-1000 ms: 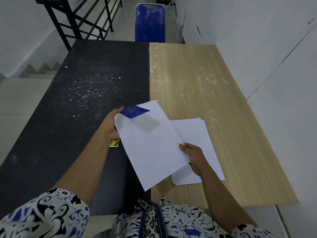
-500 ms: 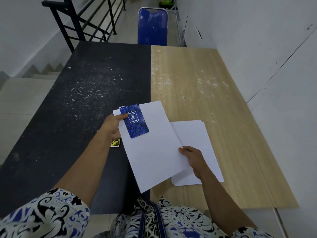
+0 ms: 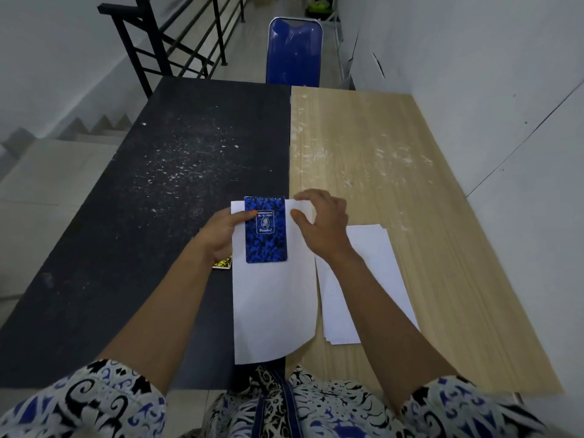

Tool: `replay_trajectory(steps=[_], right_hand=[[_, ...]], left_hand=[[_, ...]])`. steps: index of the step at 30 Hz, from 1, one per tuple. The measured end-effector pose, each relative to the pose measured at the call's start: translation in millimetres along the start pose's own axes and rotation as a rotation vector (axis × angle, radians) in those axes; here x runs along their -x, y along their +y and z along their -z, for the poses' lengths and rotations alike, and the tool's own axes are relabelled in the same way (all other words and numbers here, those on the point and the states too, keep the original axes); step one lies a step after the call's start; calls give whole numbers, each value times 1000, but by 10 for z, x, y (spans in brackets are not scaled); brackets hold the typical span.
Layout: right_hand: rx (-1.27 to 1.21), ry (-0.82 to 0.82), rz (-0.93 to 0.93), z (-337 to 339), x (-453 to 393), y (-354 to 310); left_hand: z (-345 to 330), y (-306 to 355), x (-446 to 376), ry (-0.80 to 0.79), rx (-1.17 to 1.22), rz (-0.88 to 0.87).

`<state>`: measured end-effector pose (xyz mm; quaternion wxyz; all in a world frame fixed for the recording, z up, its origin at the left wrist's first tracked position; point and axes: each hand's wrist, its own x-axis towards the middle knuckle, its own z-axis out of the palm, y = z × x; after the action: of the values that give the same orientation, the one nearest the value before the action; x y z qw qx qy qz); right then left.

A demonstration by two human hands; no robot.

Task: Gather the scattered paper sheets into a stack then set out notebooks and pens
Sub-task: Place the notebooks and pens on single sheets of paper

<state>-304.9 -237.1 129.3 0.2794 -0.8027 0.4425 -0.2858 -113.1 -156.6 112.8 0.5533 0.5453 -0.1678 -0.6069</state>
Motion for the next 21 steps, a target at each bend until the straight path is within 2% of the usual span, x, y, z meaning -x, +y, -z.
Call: replay_trajectory(steps=[3,7,13,21], right_hand=[[35,-145,-3,-32,-145,-100],[-49,-227,-28,-16,-199,-150],[-107,-268,9,-49,-247,-119],[-114,-212,4,-149,-305,-178]], left_hand=[[-40,1,60,-56,-11,-4],[-11,34,126,-64,-8,-24],[128,56,163,-72,-2,-37],[218,94,152,-42,5,-30]])
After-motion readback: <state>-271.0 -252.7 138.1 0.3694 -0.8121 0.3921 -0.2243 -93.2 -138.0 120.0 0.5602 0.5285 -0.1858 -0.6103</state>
